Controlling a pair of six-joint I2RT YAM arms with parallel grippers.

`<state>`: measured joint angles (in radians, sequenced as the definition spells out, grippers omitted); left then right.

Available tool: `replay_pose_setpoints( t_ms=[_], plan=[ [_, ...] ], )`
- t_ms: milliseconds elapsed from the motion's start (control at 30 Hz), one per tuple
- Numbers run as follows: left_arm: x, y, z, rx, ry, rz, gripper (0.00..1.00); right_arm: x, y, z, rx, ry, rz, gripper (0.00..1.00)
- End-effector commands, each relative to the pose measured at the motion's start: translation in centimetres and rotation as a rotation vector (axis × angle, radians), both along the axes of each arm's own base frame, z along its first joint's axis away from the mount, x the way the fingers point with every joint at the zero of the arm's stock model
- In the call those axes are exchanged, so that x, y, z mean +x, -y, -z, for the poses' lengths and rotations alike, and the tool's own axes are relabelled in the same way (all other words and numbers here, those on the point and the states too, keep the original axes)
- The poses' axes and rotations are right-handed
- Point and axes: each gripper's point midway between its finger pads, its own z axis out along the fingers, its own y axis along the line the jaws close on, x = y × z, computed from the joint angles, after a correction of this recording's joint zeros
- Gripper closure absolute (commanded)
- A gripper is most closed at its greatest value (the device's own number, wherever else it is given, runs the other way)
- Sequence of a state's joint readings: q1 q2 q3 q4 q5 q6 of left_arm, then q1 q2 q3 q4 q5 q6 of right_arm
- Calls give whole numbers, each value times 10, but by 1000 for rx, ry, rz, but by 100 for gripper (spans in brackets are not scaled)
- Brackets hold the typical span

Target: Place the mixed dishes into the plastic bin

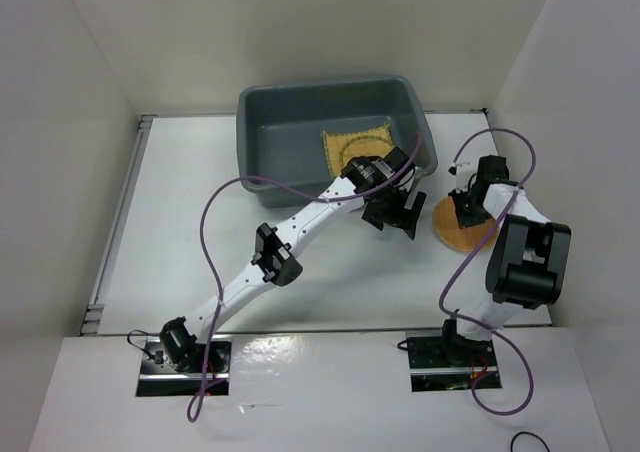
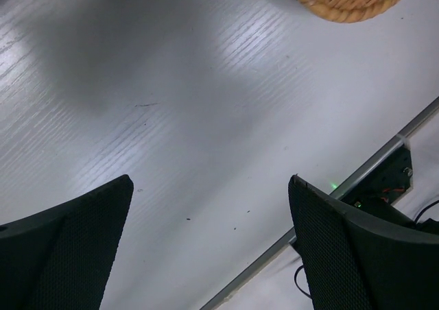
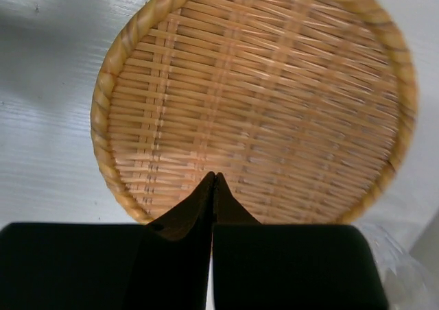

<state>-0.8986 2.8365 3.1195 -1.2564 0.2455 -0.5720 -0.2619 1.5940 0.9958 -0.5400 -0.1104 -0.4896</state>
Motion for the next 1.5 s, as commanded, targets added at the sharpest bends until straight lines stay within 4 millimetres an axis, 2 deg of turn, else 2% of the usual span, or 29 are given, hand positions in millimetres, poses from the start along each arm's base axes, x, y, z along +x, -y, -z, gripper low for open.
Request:
replay_pose_setpoints(
  t_ms=[0,100,200,267,333,433,467,500,533,567,600,633,667,700,733,767,800,833,900,933,1033,1100,1167,1200,1267,1300,1400,1433,1467],
  plan=[
    [-4,-6,1,47,30,4,0,13,-1,16,30,3,-50,100],
    [-7,-4,1,51,37,9,0,8,-3,39,50,-67,-75,100],
    [-9,-3,2,63,53,8,0,8,-6,52,51,-103,-109,100],
    [-9,-3,1,78,72,3,0,12,-8,49,42,-93,-131,100],
    [-13,-4,3,120,104,-3,0,5,-20,55,52,-119,-182,100],
    [-15,-17,10,226,141,-45,0,-3,-39,53,66,-135,-267,100],
    [-4,-30,0,274,202,-101,0,-1,-45,50,72,-123,-286,100],
    [-8,-49,22,382,178,-118,0,-7,-52,53,77,-144,-302,100],
    [-12,-59,26,434,180,-162,0,-13,-59,54,77,-157,-330,100],
    [-4,-76,9,478,246,-225,0,-12,-71,54,73,-159,-372,100],
    [-4,-86,9,507,259,-248,0,-18,-78,54,75,-173,-391,100],
    [-12,-104,42,580,240,-235,0,-22,-84,57,76,-184,-411,100],
    [-16,-109,13,512,272,-254,0,-24,-94,54,75,-189,-441,100],
    [-26,-113,15,474,252,-256,0,-28,-99,56,87,-196,-457,100],
    [-25,-105,12,377,275,-268,0,-33,-104,55,97,-205,-469,100],
    [-44,-135,14,381,242,-271,0,-35,-113,50,113,-197,-493,100],
    [-54,-139,14,349,218,-272,0,-38,-113,49,113,-197,-493,100],
    [-54,-141,-1,283,232,-285,0,-45,-119,49,126,-209,-511,100],
    [-71,-146,6,258,180,-275,0,-49,-129,40,151,-197,-538,100],
    [-80,-152,17,248,161,-263,0,-55,-133,40,152,-209,-554,100],
    [-97,-148,37,163,45,-270,0,-58,-148,25,166,-170,-642,100],
    [-105,-131,33,48,2,-255,0,-64,-167,15,180,-144,-731,100],
    [-114,-131,41,17,-32,-249,0,-69,-180,10,172,-138,-792,100],
    [-110,-126,40,-18,-39,-264,0,-71,-196,5,175,-121,-851,100],
    [-112,-124,41,-50,-71,-266,0,-79,-209,2,175,-124,-894,100],
    [-110,-125,46,-71,-91,-289,0,-82,-225,-6,185,-106,-935,100],
    [-107,-128,53,-122,-145,-341,0,-90,-248,-24,216,-69,-982,100],
    [-107,-139,61,-120,-168,-370,0,-92,-257,-30,219,-53,-1002,100],
    [-104,-137,59,-159,-180,-372,0,-81,-259,-40,204,-1,-986,100]
  ],
)
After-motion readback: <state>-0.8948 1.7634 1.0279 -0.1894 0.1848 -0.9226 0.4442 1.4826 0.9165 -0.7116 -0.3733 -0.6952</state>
